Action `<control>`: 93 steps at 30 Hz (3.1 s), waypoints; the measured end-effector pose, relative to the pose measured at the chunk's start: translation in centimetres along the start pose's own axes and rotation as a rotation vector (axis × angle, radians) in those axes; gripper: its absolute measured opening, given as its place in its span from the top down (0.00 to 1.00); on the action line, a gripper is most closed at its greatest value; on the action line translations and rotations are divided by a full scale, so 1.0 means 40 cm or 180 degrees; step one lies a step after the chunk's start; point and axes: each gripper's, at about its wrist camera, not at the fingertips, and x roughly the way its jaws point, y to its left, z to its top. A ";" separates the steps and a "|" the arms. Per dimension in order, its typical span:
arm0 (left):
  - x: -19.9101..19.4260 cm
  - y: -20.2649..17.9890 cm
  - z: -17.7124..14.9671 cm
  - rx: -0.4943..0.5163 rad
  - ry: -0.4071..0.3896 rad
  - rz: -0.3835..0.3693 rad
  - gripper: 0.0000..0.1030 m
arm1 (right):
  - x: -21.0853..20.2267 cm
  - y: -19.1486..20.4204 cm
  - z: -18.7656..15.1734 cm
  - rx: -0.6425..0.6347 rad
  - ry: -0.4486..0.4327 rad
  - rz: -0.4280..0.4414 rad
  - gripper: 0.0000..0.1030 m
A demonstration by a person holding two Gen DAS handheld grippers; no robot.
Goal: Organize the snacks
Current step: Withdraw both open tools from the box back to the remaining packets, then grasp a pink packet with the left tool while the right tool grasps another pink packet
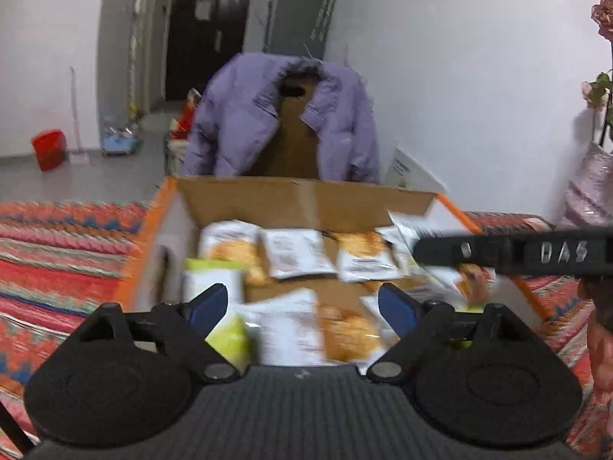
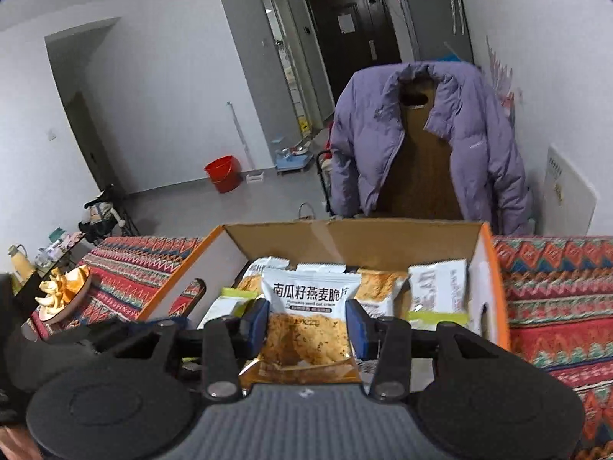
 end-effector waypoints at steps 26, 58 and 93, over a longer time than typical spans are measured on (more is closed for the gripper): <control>-0.447 0.013 -0.028 0.0077 -0.0264 0.0281 0.00 | -0.411 0.015 -0.108 -0.0271 -0.0088 -0.0798 0.13; -0.953 -0.121 -0.584 0.0271 -0.0808 0.0681 0.00 | -0.861 0.279 -0.767 -0.0721 -0.0940 -0.0753 0.00; -0.320 -0.239 -0.388 0.1146 -0.0111 -0.0062 0.00 | -0.639 0.105 -0.554 -0.0280 -0.0395 -0.0763 0.00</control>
